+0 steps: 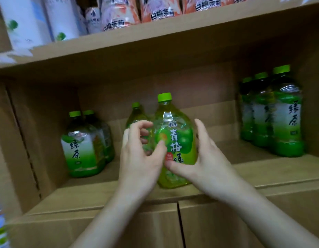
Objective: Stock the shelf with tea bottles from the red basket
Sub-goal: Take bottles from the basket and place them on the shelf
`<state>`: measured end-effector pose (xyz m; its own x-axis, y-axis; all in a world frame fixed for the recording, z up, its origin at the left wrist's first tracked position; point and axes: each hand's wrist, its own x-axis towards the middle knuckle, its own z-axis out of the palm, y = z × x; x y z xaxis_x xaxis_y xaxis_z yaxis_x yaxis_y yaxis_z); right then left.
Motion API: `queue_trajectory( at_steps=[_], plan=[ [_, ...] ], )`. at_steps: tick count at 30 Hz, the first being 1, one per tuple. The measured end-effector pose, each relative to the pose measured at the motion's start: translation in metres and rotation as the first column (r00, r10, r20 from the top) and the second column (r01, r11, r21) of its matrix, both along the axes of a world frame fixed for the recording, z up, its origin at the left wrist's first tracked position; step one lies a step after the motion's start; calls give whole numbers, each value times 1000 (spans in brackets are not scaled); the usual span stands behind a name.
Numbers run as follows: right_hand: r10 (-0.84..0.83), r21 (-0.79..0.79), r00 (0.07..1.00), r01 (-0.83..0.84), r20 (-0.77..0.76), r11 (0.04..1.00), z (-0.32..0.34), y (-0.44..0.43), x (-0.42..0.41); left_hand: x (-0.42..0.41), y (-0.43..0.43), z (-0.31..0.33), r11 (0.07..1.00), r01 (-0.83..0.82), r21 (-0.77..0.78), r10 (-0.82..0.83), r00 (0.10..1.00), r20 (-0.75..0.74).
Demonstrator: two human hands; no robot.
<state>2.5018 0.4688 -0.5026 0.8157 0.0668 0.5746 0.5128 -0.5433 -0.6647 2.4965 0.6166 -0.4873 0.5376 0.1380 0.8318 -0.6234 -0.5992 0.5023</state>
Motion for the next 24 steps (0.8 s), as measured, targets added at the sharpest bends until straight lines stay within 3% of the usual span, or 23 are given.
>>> queue_trajectory(
  at_steps=[3, 9, 12, 15, 17, 21, 24],
  plan=[
    [-128, -42, 991, 129, 37, 991, -4, 31, 8, 8, 14, -8, 994, 104, -23, -107, 974, -201],
    [-270, 29, 962, 271, -29, 962, 12, 24, 35, 22, 30, 9, 969, 238, 58, -206, 920, -335],
    [-304, 90, 950, 309, -68, 947, 20, 6, 57, 46, 36, 23, 969, 137, 207, -46, 919, -392],
    [-293, 116, 950, 306, -111, 945, 21, -2, 72, 66, 24, 26, 965, 244, 96, -149, 812, -564],
    [-251, 113, 958, 267, -139, 957, 23, -5, 82, 77, 9, 21, 947, 288, 146, -152, 796, -586],
    [-207, 82, 952, 230, -225, 970, 27, -10, 97, 93, -17, 17, 917, 214, 336, 8, 834, -552],
    [-200, 112, 962, 223, -189, 968, 28, -18, 106, 108, -25, 16, 933, 274, 232, -101, 821, -563]
  ],
)
